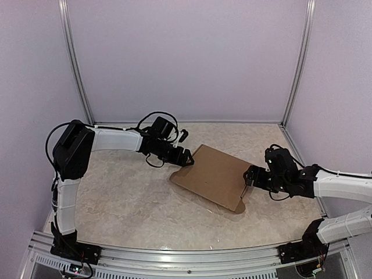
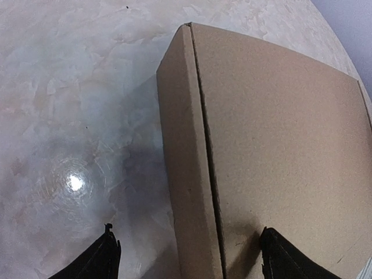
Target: Fold the paper box
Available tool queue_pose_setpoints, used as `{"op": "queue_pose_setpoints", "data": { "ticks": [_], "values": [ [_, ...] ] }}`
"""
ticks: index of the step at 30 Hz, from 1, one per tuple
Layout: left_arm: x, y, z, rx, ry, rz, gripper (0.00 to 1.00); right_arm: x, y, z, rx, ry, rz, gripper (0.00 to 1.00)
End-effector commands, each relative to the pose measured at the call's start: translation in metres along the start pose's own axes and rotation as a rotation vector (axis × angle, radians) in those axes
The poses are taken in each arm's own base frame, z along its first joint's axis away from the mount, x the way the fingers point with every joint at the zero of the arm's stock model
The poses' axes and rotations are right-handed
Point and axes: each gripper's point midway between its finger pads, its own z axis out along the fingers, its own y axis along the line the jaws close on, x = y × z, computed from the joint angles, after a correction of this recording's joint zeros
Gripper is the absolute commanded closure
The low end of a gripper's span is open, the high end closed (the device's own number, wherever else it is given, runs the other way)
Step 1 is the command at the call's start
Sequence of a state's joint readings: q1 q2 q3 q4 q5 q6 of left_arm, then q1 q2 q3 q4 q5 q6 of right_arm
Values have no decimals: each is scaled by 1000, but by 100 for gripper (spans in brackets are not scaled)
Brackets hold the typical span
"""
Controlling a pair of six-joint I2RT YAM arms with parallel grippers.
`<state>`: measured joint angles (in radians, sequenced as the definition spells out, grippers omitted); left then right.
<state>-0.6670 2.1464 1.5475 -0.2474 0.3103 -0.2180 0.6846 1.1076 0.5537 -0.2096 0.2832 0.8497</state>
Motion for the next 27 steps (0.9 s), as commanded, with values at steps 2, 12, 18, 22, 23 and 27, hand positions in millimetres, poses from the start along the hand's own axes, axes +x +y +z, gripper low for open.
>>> {"op": "queue_pose_setpoints", "data": {
  "ticks": [2,12,18,22,23,27],
  "values": [
    [6,-3,9,49,23,-30,20,4,15,12,-102,37,104,10],
    [36,0,6,65,35,-96,32,13,26,33,-151,78,162,24],
    [52,3,0,59,32,-146,39,18,29,39,-168,94,172,27],
    [67,6,-8,42,21,-210,44,23,38,44,-206,125,144,30],
    [73,9,-10,31,23,-232,45,23,40,44,-213,130,137,31],
    [92,12,-30,-19,-9,-285,46,25,46,46,-238,147,101,36]
  ]
}}
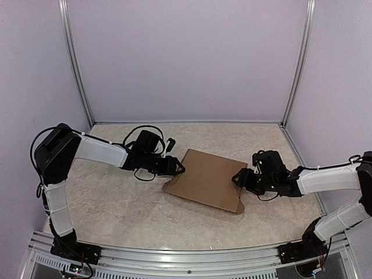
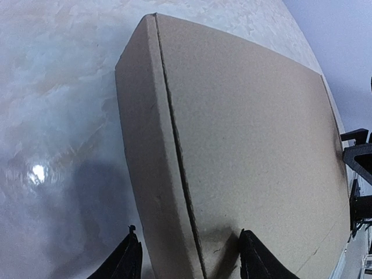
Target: Fold the paper box
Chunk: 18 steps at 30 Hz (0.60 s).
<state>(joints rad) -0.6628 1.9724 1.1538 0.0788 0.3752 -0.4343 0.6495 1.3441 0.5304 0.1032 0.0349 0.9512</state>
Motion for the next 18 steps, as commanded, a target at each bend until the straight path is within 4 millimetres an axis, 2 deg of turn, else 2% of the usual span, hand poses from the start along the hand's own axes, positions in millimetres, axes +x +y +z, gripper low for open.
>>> {"op": "queue_pose_setpoints", "data": {
  "ticks": [1,4,8,13,18],
  "values": [
    [50,29,-15,-134,53,-114,46,2,12,5,-59,34,-45,37],
    [75,33,-28,-175,64,-144,46,5,20,9,-87,63,-84,40],
    [93,33,-46,-207,48,-190,44,6,37,12,-155,92,-120,43],
    [96,26,-67,-236,1,-181,42,2,48,11,-188,94,-158,43],
    [86,23,-84,-262,-32,-164,37,-11,55,8,-163,75,-207,44]
  ]
}}
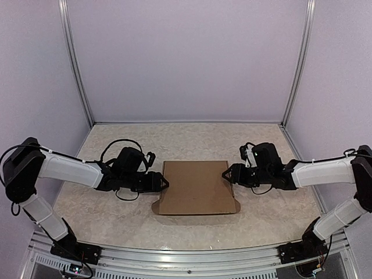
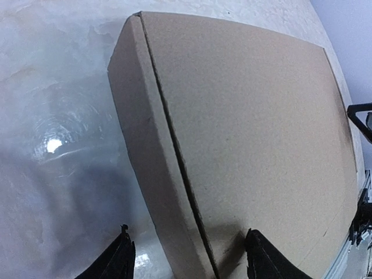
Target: Fold the paper box
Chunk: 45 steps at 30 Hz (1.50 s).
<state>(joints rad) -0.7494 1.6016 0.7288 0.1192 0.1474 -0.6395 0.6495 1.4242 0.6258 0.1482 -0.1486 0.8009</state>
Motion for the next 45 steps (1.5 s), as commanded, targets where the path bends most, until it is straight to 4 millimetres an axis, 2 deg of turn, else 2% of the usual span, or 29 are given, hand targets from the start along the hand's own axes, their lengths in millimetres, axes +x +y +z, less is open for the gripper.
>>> {"op": "queue_pose_setpoints", "data": {
  "ticks": [1,6,7,8,12,17,19,20,26,29,33,37,42,45],
  "values": [
    [6,21,-15,-111,5,-5,35,-16,5,-1,28,-11,-66,44],
    [-2,30,-43,-179,-57,-1,21,-27,1,-2,89,-25,-115,46],
    [-2,31,-48,-181,-72,-1,9,-27,0,-2,100,-22,-121,46],
    [-4,30,-54,-172,-92,2,2,-25,-4,-1,118,-12,-124,47],
    [-11,35,-84,-208,-196,-5,1,-22,-12,1,155,4,-142,47],
    [-27,54,-144,-339,-382,-77,1,-22,-15,-1,179,9,-170,48],
    [-20,69,-153,-351,-412,-144,1,-22,-17,-1,188,10,-178,48],
    [-18,69,-154,-315,-415,-156,1,-21,-18,-1,191,13,-181,48],
    [-20,64,-155,-274,-403,-121,1,-16,-23,4,202,29,-175,50],
    [-20,59,-145,-274,-360,-100,1,-13,-26,6,205,31,-165,53],
    [-24,41,-129,-217,-317,-74,1,-11,-29,9,208,34,-157,57],
    [-25,36,-112,-222,-272,-82,1,-10,-30,10,210,36,-155,60],
    [-26,11,-96,-122,-239,-21,1,-8,-32,8,213,41,-160,64],
    [-28,4,-88,-93,-225,-18,1,-10,-36,7,230,25,-162,66]
  ]
}}
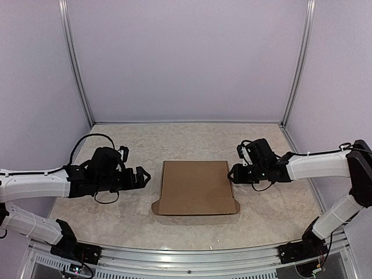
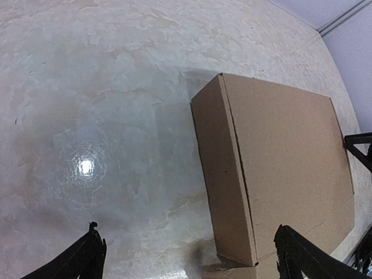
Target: Fold the paper box
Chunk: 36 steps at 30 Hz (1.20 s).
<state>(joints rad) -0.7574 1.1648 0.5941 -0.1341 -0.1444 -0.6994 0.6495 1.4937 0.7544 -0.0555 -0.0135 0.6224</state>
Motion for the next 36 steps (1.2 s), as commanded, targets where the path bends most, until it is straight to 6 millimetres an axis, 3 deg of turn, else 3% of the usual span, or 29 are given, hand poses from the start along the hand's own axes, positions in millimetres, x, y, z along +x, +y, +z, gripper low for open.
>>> {"op": "queue_pose_setpoints", "data": {
  "ticks": [1,8,19,30,36],
  "values": [
    [-10,-32,6,111,0,27,1,3,-12,2,37,-6,6,67],
    [-3,-44,24,155,42,26,1,7,-12,6,30,5,7,74],
    [12,-58,40,208,118,26,1,14,-21,4,42,7,15,100],
    [21,-73,52,321,162,-70,1,23,-34,2,58,13,29,100],
    [28,-70,63,367,192,-165,1,25,-43,0,68,3,37,100]
  ]
}}
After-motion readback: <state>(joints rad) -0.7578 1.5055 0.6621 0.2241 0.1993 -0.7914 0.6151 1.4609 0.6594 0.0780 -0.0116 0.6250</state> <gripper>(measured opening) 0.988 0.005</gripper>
